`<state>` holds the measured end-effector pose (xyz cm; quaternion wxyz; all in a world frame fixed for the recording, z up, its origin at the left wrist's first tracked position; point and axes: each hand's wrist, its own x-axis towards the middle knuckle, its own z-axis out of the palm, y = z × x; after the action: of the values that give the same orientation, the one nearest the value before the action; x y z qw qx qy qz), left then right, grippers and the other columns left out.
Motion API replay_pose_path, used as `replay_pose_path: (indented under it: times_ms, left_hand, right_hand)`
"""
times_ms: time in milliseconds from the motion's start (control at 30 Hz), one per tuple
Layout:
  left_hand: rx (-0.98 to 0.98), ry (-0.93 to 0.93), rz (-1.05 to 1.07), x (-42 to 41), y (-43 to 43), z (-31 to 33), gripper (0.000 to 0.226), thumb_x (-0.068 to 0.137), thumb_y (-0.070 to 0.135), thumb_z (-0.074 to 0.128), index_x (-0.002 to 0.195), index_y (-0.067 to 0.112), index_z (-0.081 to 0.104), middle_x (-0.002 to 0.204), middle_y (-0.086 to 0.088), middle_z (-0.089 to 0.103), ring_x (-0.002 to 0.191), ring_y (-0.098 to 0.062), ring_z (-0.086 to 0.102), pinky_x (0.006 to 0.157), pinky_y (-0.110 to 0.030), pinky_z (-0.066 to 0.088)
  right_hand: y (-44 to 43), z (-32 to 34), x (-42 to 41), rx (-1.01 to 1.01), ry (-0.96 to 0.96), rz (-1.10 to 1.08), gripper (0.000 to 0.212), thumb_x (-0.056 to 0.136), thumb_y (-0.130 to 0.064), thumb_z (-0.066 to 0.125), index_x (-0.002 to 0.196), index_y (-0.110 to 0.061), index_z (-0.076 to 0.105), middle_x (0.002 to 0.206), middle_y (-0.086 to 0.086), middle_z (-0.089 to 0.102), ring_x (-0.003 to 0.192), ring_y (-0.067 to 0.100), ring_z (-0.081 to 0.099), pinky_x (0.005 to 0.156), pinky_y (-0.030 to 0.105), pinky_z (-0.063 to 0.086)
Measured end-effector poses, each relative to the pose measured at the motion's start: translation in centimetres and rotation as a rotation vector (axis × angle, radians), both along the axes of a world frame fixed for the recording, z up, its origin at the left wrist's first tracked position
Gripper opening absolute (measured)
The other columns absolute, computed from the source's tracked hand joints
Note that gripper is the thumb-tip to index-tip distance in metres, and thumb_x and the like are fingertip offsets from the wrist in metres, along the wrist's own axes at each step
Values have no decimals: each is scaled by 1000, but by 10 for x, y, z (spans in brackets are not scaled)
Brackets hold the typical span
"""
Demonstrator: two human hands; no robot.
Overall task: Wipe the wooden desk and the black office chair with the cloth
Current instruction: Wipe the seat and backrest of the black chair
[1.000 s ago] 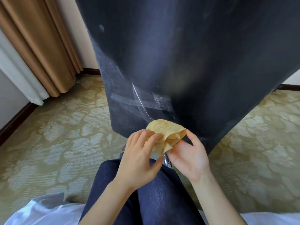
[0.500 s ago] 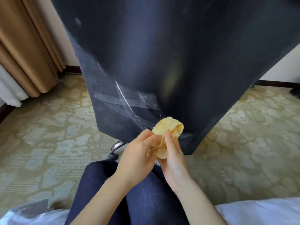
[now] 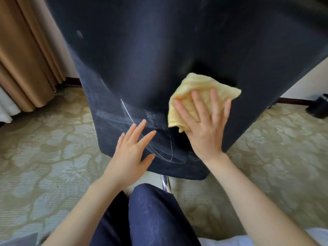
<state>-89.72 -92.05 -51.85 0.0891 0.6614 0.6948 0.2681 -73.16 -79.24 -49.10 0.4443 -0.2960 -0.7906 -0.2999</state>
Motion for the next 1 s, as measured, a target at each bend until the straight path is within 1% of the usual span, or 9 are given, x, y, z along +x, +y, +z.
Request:
replay_pose_path:
  times_ms: [133,233,333,400,533,600,733,900,1000]
  left_hand:
    - [-28,20,103,-19,14,4,67,92,28,59,150,28,24,154,11,-17,147,-24,-11,117,-46,2]
    - [-8,31,140,-29,22,6,82,93,26,58,151,29,2,149,12,-26,146,-22,-18,118,-45,0]
    - [43,-31,167,-32,34,9,95,92,20,58,142,32,-22,148,14,-28,143,-13,-20,117,-39,-2]
    - [52,-27,172,-32,43,9,96,92,17,57,144,28,-22,151,11,-29,145,-14,-18,117,-39,0]
    - [22,57,184,-29,59,4,94,91,17,56,150,16,-17,157,-3,-25,147,-22,-13,118,-42,7]
    - [26,64,197,-28,62,1,94,90,13,55,150,16,-17,158,-3,-23,147,-23,-12,117,-45,11]
    - [28,98,200,-34,62,-4,96,88,10,56,150,20,-16,158,2,-20,147,-21,-8,114,-51,18]
    - [22,113,167,-40,59,-5,96,89,9,57,150,22,-15,158,2,-20,148,-21,-5,114,-51,19]
    - [20,113,151,-44,58,-5,95,90,9,56,150,23,-16,159,1,-20,148,-20,-6,114,-50,18]
  right_hand:
    - [35,7,-8,263,-392,-52,47,90,-22,60,135,-32,50,148,-3,33,132,33,28,107,63,17]
    - [52,14,-12,353,-511,0,49,88,-26,61,136,-28,50,146,-1,30,133,31,28,108,61,11]
    - [62,13,-17,347,-574,58,46,90,-34,49,134,-27,53,146,0,37,135,31,28,111,58,1]
    - [66,4,-18,352,-667,85,49,89,-43,46,134,-25,53,146,-1,42,136,30,29,112,57,0]
    - [68,-27,-12,312,-872,94,63,84,-56,53,136,-20,51,148,-2,41,138,25,30,114,53,6]
    - [66,-41,-5,290,-989,97,55,84,-47,57,133,-20,55,145,-3,44,137,22,37,114,51,12]
    - [70,-60,21,240,-1132,203,41,90,-14,45,128,-18,60,140,-4,50,131,16,45,111,42,28]
    - [77,-48,58,208,-1201,263,45,74,-11,74,119,-16,67,132,-2,57,123,14,53,105,37,40]
    - [78,-31,72,238,-1119,237,43,84,-3,62,125,-15,61,135,-1,55,125,17,51,110,40,34]
